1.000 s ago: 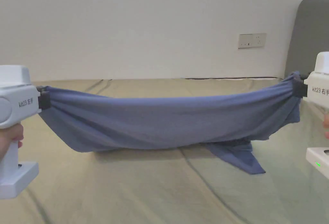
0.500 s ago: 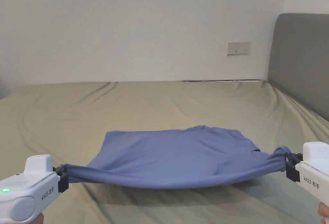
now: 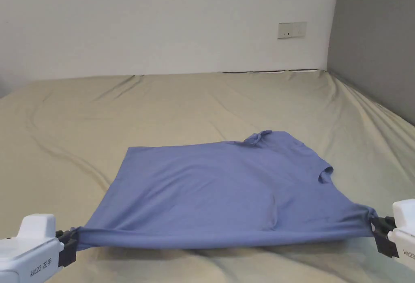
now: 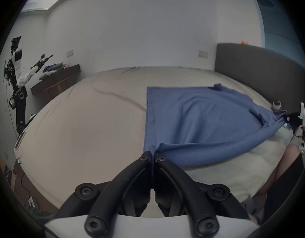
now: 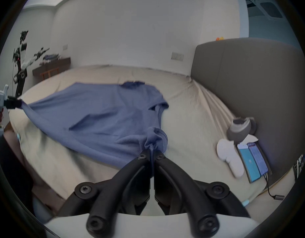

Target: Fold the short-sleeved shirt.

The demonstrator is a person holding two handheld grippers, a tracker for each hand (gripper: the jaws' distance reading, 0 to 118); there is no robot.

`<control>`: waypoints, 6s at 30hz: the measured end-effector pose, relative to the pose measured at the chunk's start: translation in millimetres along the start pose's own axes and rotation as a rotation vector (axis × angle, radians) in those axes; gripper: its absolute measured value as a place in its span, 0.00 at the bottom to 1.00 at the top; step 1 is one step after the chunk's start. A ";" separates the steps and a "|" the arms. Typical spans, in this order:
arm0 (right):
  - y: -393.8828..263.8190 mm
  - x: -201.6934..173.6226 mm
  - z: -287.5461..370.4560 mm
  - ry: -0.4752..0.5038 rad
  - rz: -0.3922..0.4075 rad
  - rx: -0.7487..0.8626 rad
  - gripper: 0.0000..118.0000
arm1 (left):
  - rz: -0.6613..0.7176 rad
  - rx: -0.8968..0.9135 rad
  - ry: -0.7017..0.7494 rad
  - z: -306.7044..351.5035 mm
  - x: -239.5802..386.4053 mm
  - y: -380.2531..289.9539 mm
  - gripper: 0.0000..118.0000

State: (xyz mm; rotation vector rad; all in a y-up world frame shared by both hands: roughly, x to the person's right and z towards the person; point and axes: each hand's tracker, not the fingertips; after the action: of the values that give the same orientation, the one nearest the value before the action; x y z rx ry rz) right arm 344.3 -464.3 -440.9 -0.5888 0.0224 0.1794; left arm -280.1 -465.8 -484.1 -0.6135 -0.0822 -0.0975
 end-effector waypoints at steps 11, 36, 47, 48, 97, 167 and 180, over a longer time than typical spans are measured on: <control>-38.3 -4.4 -17.9 0.013 0.023 -0.144 0.03 | 0.028 -0.126 -0.021 -18.2 -1.2 -31.5 0.03; 4.7 -39.8 85.1 0.160 -0.085 0.109 0.00 | 0.082 0.101 -0.168 70.5 -6.1 -48.4 0.05; -4.9 -37.5 77.3 0.137 -0.061 0.049 0.00 | -0.010 -0.089 -0.092 -22.0 -3.8 -45.9 0.02; -5.7 -36.4 76.2 0.135 -0.061 0.041 0.00 | -0.023 -0.081 -0.093 -22.8 -2.6 -48.1 0.02; 158.1 29.7 -143.3 0.083 0.081 -0.307 0.03 | 0.025 -0.205 -0.111 -112.4 -7.2 143.1 0.00; 32.4 36.1 -133.8 0.156 -0.261 -0.232 0.04 | 0.104 -0.169 -0.043 -81.7 24.9 71.4 0.04; 56.5 44.0 -20.7 0.171 -0.264 -0.184 0.04 | 0.187 -0.113 -0.151 10.0 -11.1 71.3 0.04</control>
State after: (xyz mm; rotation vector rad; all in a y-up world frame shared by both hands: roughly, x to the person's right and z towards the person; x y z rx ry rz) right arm 378.3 -422.5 -492.4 -0.7832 0.0939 -0.1272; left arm -283.3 -401.4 -517.8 -0.7380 -0.1654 0.1266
